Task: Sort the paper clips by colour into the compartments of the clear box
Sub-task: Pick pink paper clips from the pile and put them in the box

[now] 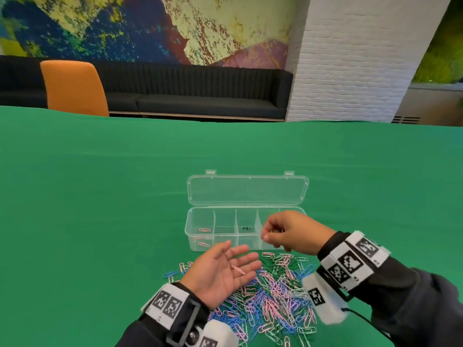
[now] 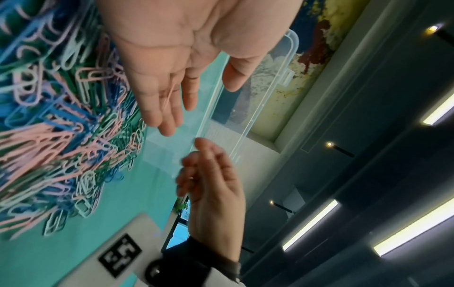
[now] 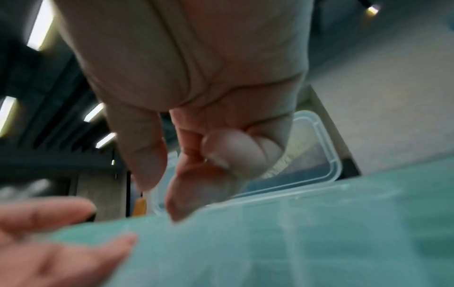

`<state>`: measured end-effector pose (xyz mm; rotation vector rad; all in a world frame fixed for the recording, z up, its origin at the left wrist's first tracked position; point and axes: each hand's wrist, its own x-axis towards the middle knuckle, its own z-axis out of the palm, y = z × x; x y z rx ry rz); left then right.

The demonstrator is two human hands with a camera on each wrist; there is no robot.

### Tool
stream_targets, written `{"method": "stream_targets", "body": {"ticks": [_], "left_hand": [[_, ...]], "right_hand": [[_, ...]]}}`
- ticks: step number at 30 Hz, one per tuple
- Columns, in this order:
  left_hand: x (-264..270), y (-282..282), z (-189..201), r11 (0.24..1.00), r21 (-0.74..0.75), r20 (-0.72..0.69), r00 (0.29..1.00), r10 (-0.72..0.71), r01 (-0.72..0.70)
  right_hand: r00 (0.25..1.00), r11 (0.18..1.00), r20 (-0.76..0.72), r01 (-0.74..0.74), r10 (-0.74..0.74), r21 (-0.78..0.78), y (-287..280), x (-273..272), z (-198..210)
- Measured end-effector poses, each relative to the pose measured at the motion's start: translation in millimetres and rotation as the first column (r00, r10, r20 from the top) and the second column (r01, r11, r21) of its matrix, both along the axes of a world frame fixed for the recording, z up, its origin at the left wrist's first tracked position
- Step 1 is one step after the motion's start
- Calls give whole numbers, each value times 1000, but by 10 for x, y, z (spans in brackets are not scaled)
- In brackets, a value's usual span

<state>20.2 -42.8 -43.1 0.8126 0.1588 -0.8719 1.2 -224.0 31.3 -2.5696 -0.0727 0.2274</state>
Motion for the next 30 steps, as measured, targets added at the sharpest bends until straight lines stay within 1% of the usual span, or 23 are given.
{"method": "stream_targets", "body": {"ticks": [1, 2, 3, 4, 5, 8, 10, 14, 16, 20, 23, 26, 30], "left_hand": [[-12, -16, -9, 999, -40, -26, 1000, 5, -6], [-18, -23, -24, 997, -82, -52, 999, 12, -16], [-28, -19, -34, 992, -121, -76, 997, 20, -29], [-34, -12, -52, 988, -148, -96, 995, 27, -41], [-37, -9, -65, 985, -165, -108, 994, 32, -49], [-15, 11, -95, 983, -170, -99, 994, 55, -71], [22, 42, -111, 981, -179, -76, 995, 65, -77], [76, 115, -139, 980, -182, -3, 997, 81, -80], [95, 137, -166, 980, -183, 22, 996, 86, -80], [125, 146, -224, 984, -160, 58, 995, 86, -76], [118, 140, -247, 987, -136, 89, 991, 96, -83], [121, 152, -248, 987, -126, 88, 990, 113, -102], [149, 161, -280, 986, -101, 65, 988, 141, -134]], "right_hand": [[999, 988, -36, -17, 12, -152, -32, -13, -24], [997, 950, -73, -41, 19, -309, -57, -29, -79], [994, 902, -106, -58, 13, -429, -77, -45, -169], [991, 871, -130, -63, -1, -486, -85, -57, -263], [990, 858, -142, -60, -15, -511, -90, -64, -354], [990, 841, -138, -57, -21, -539, -61, -27, -533], [993, 833, -114, -54, -11, -551, -27, 27, -568], [996, 860, -82, -72, 35, -505, 10, 58, -606], [996, 874, -80, -77, 43, -481, 10, 43, -597], [997, 906, -77, -32, 0, -422, 34, 51, -564], [992, 885, -128, -38, -24, -463, 91, 92, -600], [987, 870, -154, -40, -41, -491, 125, 125, -604], [993, 912, -108, -11, -37, -411, 116, 115, -473]]}}
